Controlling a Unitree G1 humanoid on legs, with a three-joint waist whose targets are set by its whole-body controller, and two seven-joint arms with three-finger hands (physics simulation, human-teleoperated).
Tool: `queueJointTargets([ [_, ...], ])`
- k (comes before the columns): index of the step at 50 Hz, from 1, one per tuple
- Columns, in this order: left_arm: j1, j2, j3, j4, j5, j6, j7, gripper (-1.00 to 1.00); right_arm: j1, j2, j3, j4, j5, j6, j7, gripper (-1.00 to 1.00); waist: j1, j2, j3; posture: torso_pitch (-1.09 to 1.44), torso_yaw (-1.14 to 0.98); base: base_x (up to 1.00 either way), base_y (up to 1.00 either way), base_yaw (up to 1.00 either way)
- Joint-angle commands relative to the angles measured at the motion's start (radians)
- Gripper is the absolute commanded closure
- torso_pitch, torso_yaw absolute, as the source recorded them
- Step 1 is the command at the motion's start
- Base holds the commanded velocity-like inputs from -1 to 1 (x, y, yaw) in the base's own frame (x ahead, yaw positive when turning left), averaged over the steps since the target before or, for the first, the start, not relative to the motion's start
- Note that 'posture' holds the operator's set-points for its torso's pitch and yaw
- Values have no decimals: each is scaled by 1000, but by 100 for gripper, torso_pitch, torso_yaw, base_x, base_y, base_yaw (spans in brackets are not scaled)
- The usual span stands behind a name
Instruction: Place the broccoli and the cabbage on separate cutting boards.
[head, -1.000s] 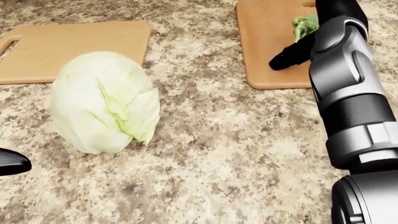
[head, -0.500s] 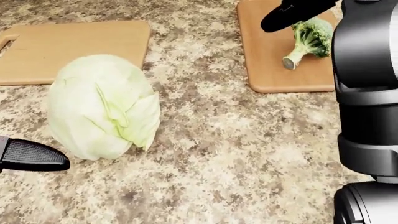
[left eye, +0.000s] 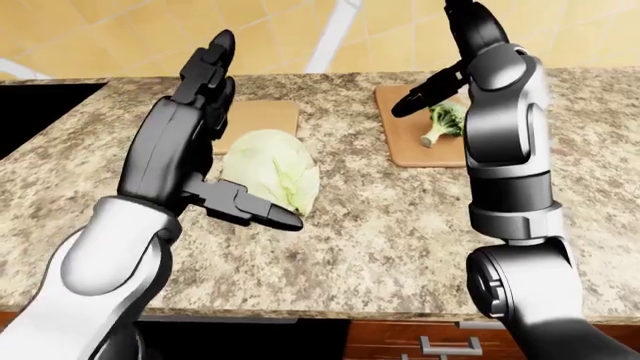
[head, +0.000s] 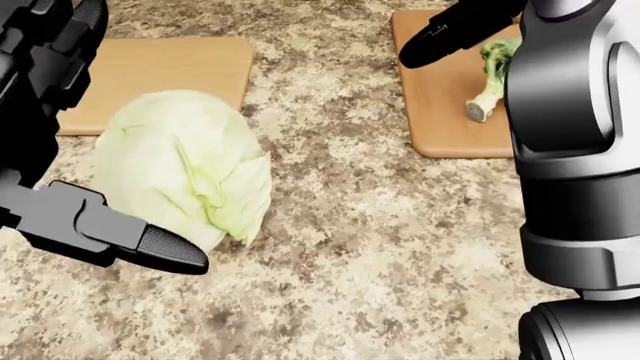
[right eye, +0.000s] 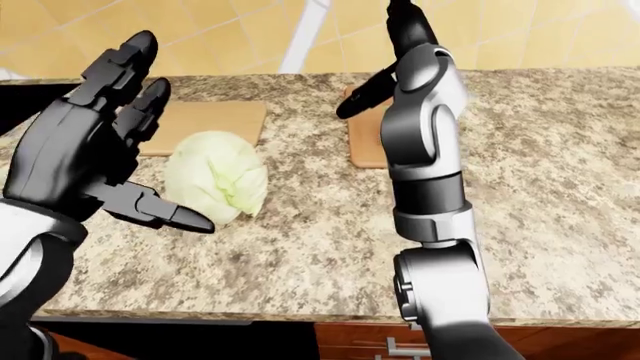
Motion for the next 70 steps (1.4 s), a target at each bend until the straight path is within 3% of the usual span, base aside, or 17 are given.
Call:
queueJointTargets([
  [1, -20, -4, 4, 3, 129, -42, -63, -100, -36, -10, -4, -27, -8, -25, -17, -100, 1, -2, -27, 0, 0, 0, 0, 0],
  [15, 12, -106, -131, 50, 602, -82, -411, -100, -47, -16, -6, -22, -13, -24, -16, -100, 9, -17, -32, 0, 0, 0, 0, 0],
  [21, 38, -155, -185, 99, 815, -174, -521, -100, -48, -16, -5, -25, -15, -23, -13, -100, 13, -24, -34, 0, 0, 0, 0, 0],
  [29, 71, -275, -195, 163, 1057, -315, -674, -100, -49, -15, -6, -26, -13, -26, -9, -100, 17, -33, -37, 0, 0, 0, 0, 0],
  [38, 114, -354, -165, 221, 1187, -452, -753, -100, -50, -15, -5, -24, -14, -26, -10, -100, 20, -40, -40, 0, 0, 0, 0, 0],
  [39, 118, -360, -162, 224, 1194, -461, -760, -95, -49, -15, -5, -26, -14, -25, -10, -100, 21, -40, -40, 0, 0, 0, 0, 0],
  [40, 122, -365, -159, 226, 1198, -469, -764, -69, -47, -15, -5, -27, -15, -25, -10, -100, 21, -41, -41, 0, 0, 0, 0, 0],
  [46, 131, -385, -153, 223, 1221, -486, -787, 5, -47, -14, -5, -22, -13, -29, -13, -100, 21, -42, -42, 0, 0, 0, 0, 0],
  [49, 137, -390, -152, 219, 1230, -494, -794, 24, -45, -15, -5, -23, -14, -29, -12, -100, 23, -42, -43, 0, 0, 0, 0, 0],
  [57, 159, -409, -154, 206, 1246, -520, -804, 51, -43, -15, -6, -25, -15, -31, -12, -100, 23, -41, -47, 0, 0, 0, 0, 0],
  [63, 23, -397, -125, 167, 1257, -384, -874, 66, -48, -16, -4, -35, -21, -23, -2, -100, 24, -41, -45, 0, 0, 0, 0, 0],
  [70, -85, -366, -112, 190, 1239, -305, -873, 75, -52, -16, -5, -36, -24, -21, 1, -100, 24, -45, -34, 0, 0, 0, 0, 0],
])
